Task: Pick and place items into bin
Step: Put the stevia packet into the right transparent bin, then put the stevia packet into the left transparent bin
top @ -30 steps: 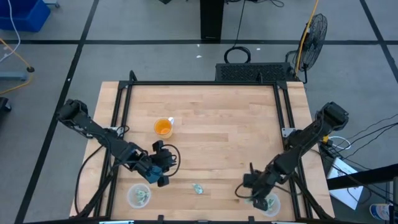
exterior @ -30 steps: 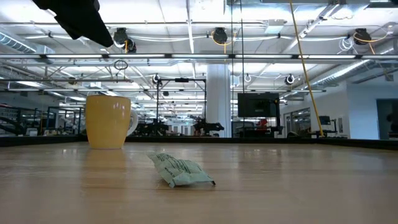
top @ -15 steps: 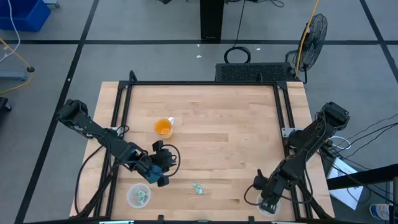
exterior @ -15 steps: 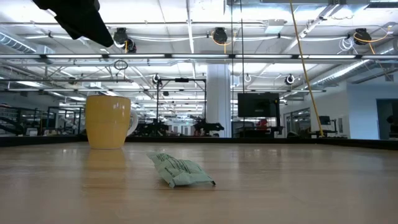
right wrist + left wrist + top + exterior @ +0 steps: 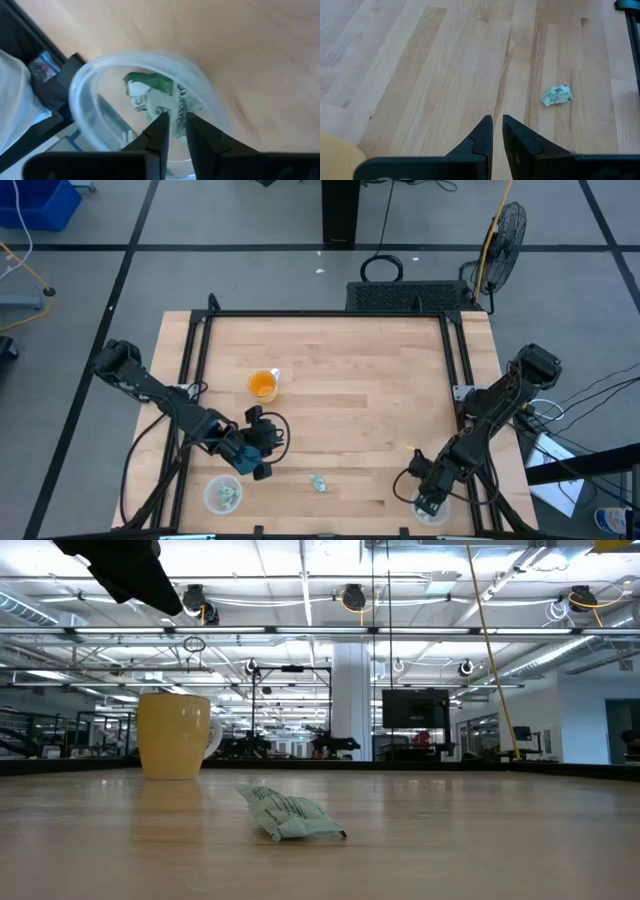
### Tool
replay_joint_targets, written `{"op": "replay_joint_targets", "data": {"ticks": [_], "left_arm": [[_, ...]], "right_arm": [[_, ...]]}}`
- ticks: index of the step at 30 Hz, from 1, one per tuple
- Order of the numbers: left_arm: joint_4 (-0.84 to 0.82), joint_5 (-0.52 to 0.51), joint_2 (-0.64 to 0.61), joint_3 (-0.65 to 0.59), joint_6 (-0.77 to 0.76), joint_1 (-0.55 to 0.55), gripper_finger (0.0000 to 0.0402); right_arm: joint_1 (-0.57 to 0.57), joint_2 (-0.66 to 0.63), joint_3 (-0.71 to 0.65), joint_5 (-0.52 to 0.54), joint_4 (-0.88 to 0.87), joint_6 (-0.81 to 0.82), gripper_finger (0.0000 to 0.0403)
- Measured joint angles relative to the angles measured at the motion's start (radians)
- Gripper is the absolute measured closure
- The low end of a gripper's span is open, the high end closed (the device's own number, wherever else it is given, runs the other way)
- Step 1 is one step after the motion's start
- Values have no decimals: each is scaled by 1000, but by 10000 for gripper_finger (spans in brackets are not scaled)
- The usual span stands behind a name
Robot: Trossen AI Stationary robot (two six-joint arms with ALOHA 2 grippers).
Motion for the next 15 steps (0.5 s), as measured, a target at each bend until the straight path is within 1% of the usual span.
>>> {"op": "replay_joint_targets", "data": {"ticks": [6, 12, 15], "left_arm": [[0, 0, 0, 0, 0, 0, 355], [1, -1, 0, 0, 0, 0, 355], [6, -27, 0, 0, -15, 0, 355]], "right_arm": [[-1, 0, 0, 0, 93, -15, 324], [-1, -23, 0, 1, 255, -96, 321], [-1, -53, 0, 2, 268, -133, 321]]}}
